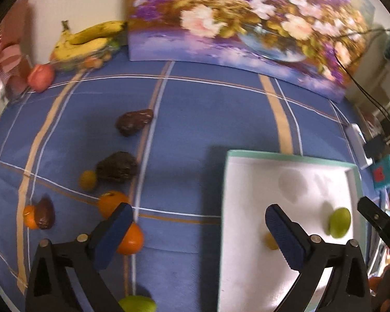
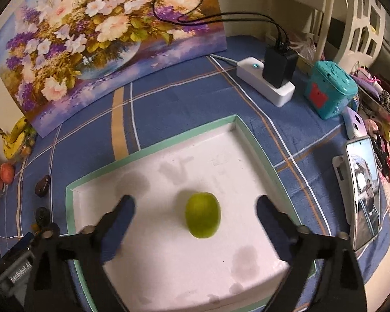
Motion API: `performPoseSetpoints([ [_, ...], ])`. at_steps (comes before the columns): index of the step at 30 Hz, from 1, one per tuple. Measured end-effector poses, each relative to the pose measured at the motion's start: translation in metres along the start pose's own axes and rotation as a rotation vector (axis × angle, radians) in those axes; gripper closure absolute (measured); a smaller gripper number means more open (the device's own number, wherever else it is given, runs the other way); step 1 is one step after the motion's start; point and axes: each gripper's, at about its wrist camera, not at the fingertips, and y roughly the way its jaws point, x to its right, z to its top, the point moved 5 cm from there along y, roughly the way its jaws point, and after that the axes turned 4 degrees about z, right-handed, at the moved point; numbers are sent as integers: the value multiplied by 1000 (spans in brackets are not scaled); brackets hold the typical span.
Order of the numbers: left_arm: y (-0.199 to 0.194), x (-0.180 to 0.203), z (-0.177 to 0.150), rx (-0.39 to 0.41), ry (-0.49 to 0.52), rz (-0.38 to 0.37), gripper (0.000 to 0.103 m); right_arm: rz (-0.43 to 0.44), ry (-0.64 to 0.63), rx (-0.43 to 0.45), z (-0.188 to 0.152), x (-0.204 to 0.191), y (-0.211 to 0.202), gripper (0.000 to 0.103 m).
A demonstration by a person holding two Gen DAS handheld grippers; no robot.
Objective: Organize fruits
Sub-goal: 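Lower and release the guava and brown fruit into the tray with both grippers, then move both open grippers back toward the oranges on the tablecloth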
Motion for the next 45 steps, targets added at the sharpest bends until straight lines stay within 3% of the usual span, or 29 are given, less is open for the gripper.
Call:
performPoseSetpoints([
  [8, -15, -14, 8, 144, -4, 10, 0, 13, -49, 59, 4, -13, -5, 6],
  [14, -26, -21, 9, 149, -6, -53, 0, 10, -70, 91, 3, -18, -8, 6],
  [26, -53, -53, 13, 231, 76, 9, 0, 13, -99, 24, -5, -31, 3, 6],
  [29, -59, -71, 15, 241, 54, 17, 0, -5, -136, 24, -7, -37, 3, 6],
  [40, -70, -160, 15, 262, -106, 23, 0, 60, -201, 41, -13, -78, -4, 6],
  [45, -74, -198, 14, 252, -169, 8, 0, 185, -191, 48, -16, -109, -11, 6],
])
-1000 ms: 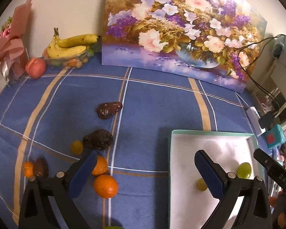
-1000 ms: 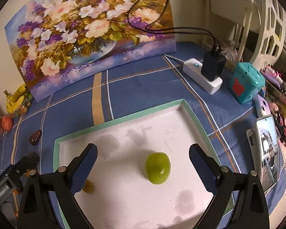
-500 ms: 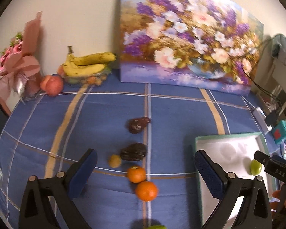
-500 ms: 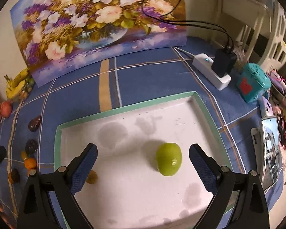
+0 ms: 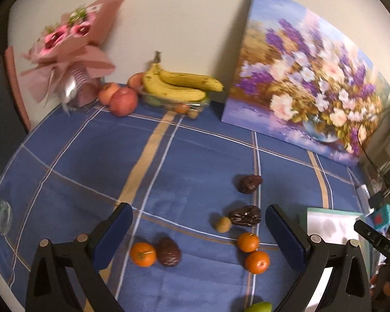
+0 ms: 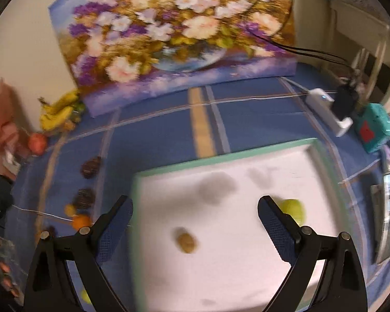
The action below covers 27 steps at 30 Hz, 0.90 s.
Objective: Organize fruits
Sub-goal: 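Move both open grippers back toward the oranges on the tablecloth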
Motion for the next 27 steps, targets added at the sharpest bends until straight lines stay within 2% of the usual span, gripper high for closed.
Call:
performPoseSetpoints([
  [5, -5, -32, 2, -5, -53, 13, 1, 131, -10, -3, 1, -41, -1, 6],
  [11, -15, -46, 5, 1, -93, -12, 1, 198, -61, -12, -2, -80, -3, 6],
  [16, -11, -55, 1, -48, -140, -30, 1, 274, -110, -30, -7, -113, -4, 6],
  [20, 0, -60, -8, -88, -160, -27, 2, 267, -156, -62, -16, -132, 4, 6],
  [27, 33, -69, -28, -210, -200, 5, 5, 245, -198, -150, -35, -151, 33, 10],
])
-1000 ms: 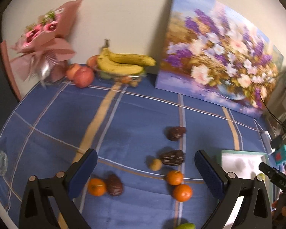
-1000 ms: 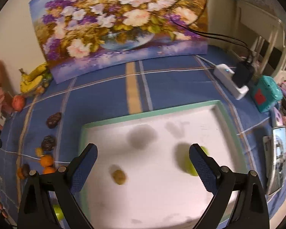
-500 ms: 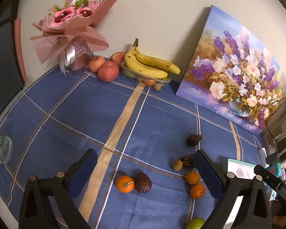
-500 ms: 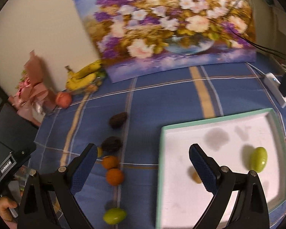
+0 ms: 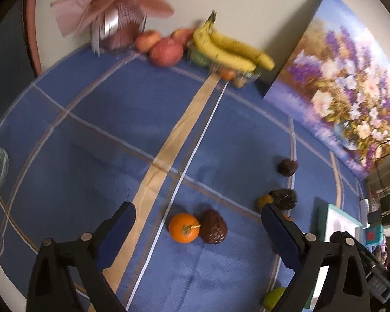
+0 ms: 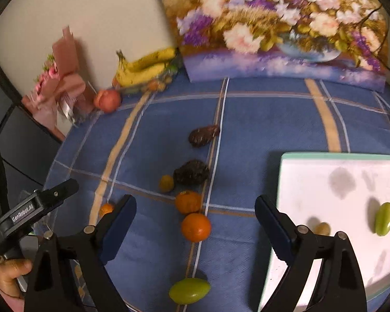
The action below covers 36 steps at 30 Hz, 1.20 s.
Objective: Organize fruits
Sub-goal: 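Move both open grippers back toward the oranges on the tablecloth, then grasp an orange with the right gripper while the left gripper grasps another orange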
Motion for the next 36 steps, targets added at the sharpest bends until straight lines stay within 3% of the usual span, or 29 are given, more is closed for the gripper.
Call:
performPoseSetpoints([
  [3, 16, -4, -6, -50, -17, 0, 11, -18, -1, -64, -9, 1, 21, 10],
  [7, 31, -9, -13, -97, -49, 0, 12, -38, 7, -145, -24, 6, 45, 13],
  [12, 44, -14, -18, -134, -82, -1, 24, -56, 2, -213, -37, 8, 68, 14],
  [20, 55, -23, -24, -177, -146, -23, 38, -95, -23, -257, -48, 8, 86, 15],
  [23, 58, -23, -24, -182, -164, -41, 50, -107, -39, -259, -50, 6, 87, 16],
  [25, 57, -22, -23, -181, -162, -48, 55, -118, -51, -259, -49, 5, 87, 26],
  [26, 57, -22, -23, -181, -160, -43, 64, -131, -60, -255, -48, 5, 86, 31],
  [29, 58, -22, -25, -185, -157, -33, 66, -118, -57, -253, -47, 2, 87, 37],
  [33, 56, -23, -24, -175, -163, -43, 66, -124, -68, -249, -46, 2, 86, 56],
  [36, 51, -23, -20, -153, -167, -47, 66, -98, -55, -242, -44, -1, 86, 63],
])
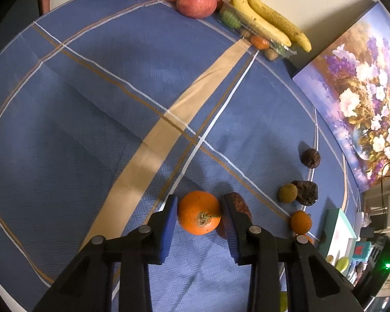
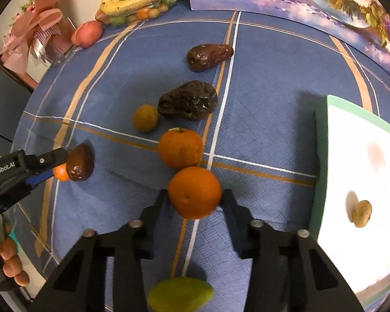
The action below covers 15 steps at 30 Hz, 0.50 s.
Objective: Organize fruits
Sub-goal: 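Grasp an orange with the right gripper while the left gripper grasps another orange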
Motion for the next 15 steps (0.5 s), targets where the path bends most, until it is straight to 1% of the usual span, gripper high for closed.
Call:
performPoseSetpoints([
  [4, -13, 3, 5, 43, 9, -14, 67, 6, 7, 0, 0, 2, -3, 64],
  [7, -27, 11, 8, 82, 29, -28, 66, 15, 16, 17, 1, 1, -12, 64],
  [13, -53, 27, 11, 160, 74, -42, 66, 51, 43, 84, 3, 5, -42, 64],
  [15, -59, 32, 11, 177, 88, -50, 66, 49, 41, 104, 3, 4, -51, 64],
])
